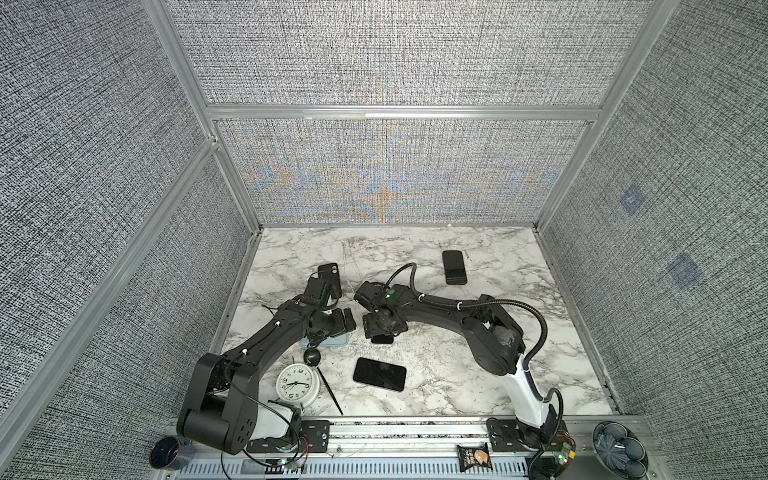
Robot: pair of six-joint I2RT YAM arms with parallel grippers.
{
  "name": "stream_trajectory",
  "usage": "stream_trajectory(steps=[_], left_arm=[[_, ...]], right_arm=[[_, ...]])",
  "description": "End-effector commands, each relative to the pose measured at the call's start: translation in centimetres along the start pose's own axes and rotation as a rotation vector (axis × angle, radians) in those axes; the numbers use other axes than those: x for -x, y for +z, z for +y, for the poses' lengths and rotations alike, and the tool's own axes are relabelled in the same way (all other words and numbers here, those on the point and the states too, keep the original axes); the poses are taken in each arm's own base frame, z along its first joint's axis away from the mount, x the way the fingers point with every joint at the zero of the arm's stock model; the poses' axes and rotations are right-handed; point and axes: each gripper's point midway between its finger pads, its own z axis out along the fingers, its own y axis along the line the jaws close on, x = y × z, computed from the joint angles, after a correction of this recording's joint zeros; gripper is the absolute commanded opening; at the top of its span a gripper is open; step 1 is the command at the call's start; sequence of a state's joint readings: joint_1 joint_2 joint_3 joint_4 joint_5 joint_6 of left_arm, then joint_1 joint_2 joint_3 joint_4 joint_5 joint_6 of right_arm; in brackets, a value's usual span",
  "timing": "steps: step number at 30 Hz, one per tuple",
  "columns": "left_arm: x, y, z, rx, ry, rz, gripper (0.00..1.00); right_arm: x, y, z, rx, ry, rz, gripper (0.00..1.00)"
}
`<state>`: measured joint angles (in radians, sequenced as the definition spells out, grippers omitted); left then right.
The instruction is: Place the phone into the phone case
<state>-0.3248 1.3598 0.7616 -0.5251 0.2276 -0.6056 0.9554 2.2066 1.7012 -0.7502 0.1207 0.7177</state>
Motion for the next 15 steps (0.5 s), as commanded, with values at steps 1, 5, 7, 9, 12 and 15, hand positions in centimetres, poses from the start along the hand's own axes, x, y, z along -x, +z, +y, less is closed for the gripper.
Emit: stream_trajectory(steps=[1, 5, 7, 9, 12, 15], left_arm=[[0.17, 0.04, 0.15, 0.006, -0.004, -0.002, 0.99], [0.17, -0.19, 0.32, 0.01, -0.011, -0.009, 0.99], [0.16, -0.24, 0.42, 0.009, -0.017, -0.017, 0.99], [0.1, -0.15, 0.4, 0.0, -0.025, -0.016, 0.98], [0.05, -0.04, 0.26, -0.01, -0.032, -0.009, 0.99], [0.05, -0.06, 0.05, -0.022, -0.032, -0.006, 0.98]], right_arm=[[-1.06, 0.7, -0.97, -0.042, -0.014, 0.045, 0.83], [-1.01, 0.71, -1.32, -0.057, -0.022, 0.043, 0.81], [-0.94, 0.58, -1.6, -0.068, -0.029, 0.034, 0.79], [-0.95, 0.47, -1.69, -0.065, -0.035, 0.029, 0.78], [-1.03, 0.45, -1.85, -0.051, -0.038, 0.028, 0.76], [-0.95, 0.25, -1.85, -0.03, -0.047, 0.023, 0.73]])
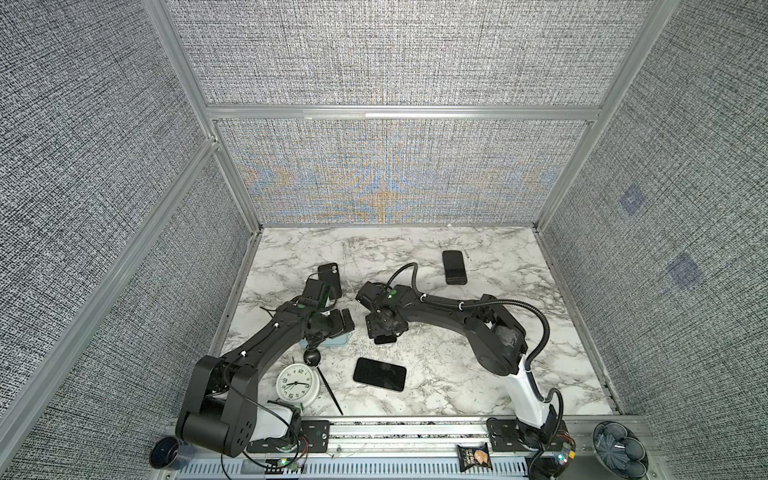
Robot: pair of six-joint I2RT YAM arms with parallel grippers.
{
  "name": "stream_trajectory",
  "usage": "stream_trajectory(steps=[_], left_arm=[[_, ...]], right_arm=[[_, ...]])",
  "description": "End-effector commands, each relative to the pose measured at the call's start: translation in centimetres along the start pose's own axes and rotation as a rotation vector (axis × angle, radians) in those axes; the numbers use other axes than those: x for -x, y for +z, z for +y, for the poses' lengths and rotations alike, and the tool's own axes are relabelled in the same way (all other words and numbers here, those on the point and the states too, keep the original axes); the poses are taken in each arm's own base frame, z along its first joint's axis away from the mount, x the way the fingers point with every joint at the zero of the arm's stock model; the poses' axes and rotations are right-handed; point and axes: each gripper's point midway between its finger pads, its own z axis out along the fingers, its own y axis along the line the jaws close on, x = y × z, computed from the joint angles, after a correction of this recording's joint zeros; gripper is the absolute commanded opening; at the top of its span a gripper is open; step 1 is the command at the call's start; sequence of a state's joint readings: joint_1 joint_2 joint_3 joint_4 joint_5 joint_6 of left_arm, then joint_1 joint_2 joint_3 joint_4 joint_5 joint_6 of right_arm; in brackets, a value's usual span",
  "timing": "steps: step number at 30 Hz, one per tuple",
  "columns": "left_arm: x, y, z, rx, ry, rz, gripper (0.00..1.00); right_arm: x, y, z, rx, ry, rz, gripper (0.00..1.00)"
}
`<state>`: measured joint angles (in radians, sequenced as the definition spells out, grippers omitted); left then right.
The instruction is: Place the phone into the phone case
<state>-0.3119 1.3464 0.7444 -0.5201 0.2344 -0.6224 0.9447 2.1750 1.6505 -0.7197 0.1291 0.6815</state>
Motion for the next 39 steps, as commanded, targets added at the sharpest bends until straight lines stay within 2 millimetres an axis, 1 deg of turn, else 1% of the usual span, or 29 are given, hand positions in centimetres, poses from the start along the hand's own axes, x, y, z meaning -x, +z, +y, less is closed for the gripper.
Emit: stream_trajectory(steps=[1, 8, 14, 19, 26, 31, 35, 37, 39], left_arm=[[0.2, 0.0, -0.4, -0.02, -0.003, -0.004, 0.99], [0.3, -0.1, -0.8, -0.041, -0.006, -0.005, 0.98], [0.4, -0.3, -0.9, -0.043, 0.0, -0.005, 0.99], [0.4, -0.5, -1.0, -0.047, 0.003, -0.01, 0.98], [0.6, -0.6, -1.3, -0.054, 0.005, -0.013, 0.98], [0.6, -0.5, -1.5, -0.068, 0.01, -0.005, 0.98], [0.7, -0.3, -1.8, -0.079, 0.01, 0.003, 0.98], [0.7, -0.3, -1.9, -0.081, 0.008, 0.006, 0.98], [0.7, -0.4, -1.9, -0.079, 0.007, 0.004, 0.98]], right_arm=[[-0.9, 0.2, -1.0, -0.025, -0.031, 0.032, 0.72], [-0.6, -0.4, -1.6, -0.021, -0.069, 0.013, 0.66], [-0.9, -0.5, -2.0, -0.028, -0.128, 0.016, 0.63], [-1.1, -1.1, -2.0, -0.003, -0.211, -0.001, 0.61], [-1.3, -2.0, -2.6, 0.001, -0.308, -0.014, 0.61], [-2.1, -2.3, -3.2, 0.022, -0.329, -0.008, 0.61], [-2.5, -2.0, -3.7, 0.021, -0.344, -0.003, 0.61], [-2.6, -2.0, -3.9, 0.015, -0.336, 0.003, 0.62], [-2.5, -2.5, -3.9, 0.02, -0.317, 0.0, 0.64]])
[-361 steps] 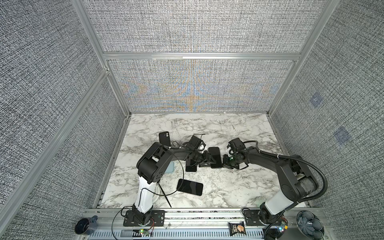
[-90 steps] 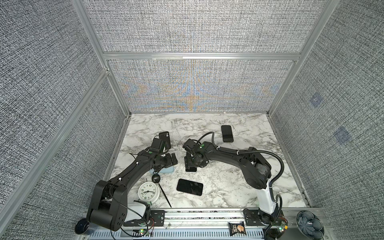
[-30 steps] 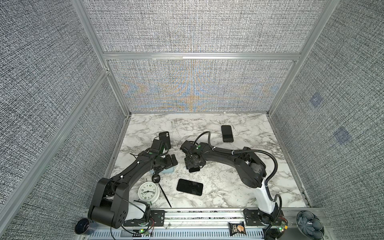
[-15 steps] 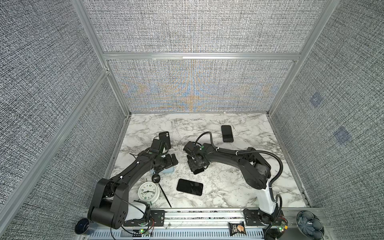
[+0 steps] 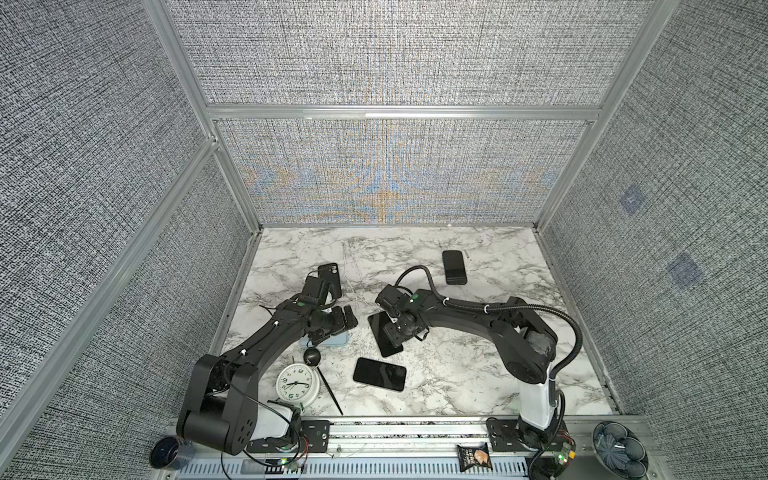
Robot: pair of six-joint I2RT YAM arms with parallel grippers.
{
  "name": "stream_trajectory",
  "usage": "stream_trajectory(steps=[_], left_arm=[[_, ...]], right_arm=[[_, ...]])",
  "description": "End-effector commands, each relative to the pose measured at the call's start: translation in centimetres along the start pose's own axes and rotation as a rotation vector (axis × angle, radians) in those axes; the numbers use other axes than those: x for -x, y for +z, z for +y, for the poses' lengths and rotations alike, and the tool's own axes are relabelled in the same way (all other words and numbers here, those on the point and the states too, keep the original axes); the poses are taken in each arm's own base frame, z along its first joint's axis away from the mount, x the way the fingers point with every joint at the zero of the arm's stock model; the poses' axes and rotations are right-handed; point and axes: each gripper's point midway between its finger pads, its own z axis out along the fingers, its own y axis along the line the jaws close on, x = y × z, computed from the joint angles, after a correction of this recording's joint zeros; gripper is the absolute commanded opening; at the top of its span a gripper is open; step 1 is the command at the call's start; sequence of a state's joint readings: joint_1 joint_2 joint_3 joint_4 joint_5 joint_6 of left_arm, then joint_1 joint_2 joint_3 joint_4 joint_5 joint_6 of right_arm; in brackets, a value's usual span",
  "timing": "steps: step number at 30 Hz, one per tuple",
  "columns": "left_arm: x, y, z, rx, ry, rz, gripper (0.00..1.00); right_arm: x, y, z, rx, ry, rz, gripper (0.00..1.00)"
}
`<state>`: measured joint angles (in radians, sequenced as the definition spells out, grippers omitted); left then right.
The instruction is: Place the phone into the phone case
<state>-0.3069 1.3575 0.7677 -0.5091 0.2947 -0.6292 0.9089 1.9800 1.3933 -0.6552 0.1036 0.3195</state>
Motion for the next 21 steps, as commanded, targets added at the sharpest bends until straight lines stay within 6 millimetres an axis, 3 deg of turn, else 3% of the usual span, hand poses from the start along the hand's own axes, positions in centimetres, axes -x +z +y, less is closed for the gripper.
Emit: stream_trajectory(steps=[1, 5, 8, 13, 21], left_arm=[[0.4, -0.2, -0.5, -0.017, 0.011, -0.011, 0.98], [0.4, -0.5, -0.5, -0.018, 0.003, -0.016, 0.98], [0.4, -0.5, -0.6, -0.023, -0.005, -0.019, 0.98], [0.2, -0.4, -0.6, -0.027, -0.013, -0.012, 0.98], [0.0, -0.4, -0.3, -0.017, -0.015, -0.009, 0.98]], right_arm=[[0.4, -1.0, 0.3, 0.015, 0.02, -0.017, 0.66], [0.5, -2.3, 1.2, 0.041, 0.087, -0.044, 0.76], [0.1, -2.1, 2.5, 0.067, 0.146, -0.042, 0.8], [-0.1, -1.3, 3.8, 0.067, 0.158, -0.034, 0.82], [-0.4, -0.7, 4.1, 0.053, 0.142, -0.021, 0.82]])
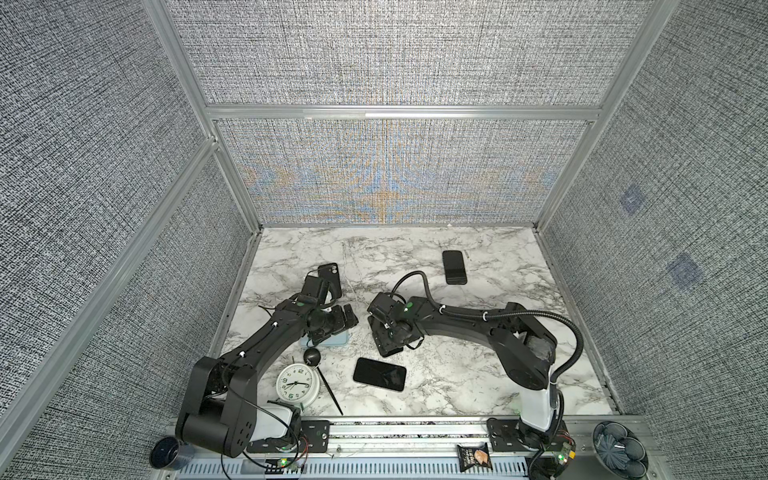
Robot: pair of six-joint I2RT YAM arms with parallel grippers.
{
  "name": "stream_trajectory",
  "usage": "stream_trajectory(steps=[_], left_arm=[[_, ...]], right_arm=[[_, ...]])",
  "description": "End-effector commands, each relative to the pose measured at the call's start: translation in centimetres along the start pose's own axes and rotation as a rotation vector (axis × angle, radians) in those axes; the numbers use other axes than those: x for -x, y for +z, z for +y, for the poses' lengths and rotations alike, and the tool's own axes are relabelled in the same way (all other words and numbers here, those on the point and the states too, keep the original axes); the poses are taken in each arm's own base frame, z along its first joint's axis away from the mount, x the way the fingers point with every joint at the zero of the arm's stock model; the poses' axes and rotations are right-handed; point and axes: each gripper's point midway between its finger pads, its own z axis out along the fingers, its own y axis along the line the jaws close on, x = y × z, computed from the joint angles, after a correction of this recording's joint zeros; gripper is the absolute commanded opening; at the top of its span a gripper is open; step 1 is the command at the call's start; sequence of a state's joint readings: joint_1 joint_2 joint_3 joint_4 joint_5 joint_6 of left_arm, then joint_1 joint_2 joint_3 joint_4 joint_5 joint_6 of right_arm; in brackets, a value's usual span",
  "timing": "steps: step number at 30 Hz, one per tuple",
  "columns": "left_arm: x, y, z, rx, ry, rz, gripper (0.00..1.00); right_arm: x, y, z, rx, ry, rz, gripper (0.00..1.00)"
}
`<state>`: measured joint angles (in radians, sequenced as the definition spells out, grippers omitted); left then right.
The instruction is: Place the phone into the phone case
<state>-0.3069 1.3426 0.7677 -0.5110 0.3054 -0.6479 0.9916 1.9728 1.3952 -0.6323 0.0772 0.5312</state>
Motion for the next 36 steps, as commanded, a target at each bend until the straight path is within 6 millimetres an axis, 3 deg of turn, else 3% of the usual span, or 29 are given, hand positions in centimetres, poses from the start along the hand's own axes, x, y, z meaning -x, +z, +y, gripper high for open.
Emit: stream_trajectory(steps=[1, 22, 29, 36], left_arm=[[0.1, -0.1, 0.0, -0.001, 0.001, -0.005, 0.98], [0.6, -0.4, -0.8, -0.021, -0.005, 0.002, 0.98], [1.2, -0.2, -1.4, -0.025, -0.007, 0.011, 0.98], [1.4, 0.7, -2.4, -0.075, -0.008, 0.042, 0.98]], right_arm=[[0.0, 0.1, 0.2, -0.009, 0.005, -0.006, 0.82], [-0.8, 2.5, -0.7, -0.113, -0.024, 0.046, 0.84], [-1.6, 3.5, -2.1, -0.069, 0.031, 0.081, 0.75], [-1.1, 2.9, -3.3, -0.061, 0.022, 0.056, 0.68]])
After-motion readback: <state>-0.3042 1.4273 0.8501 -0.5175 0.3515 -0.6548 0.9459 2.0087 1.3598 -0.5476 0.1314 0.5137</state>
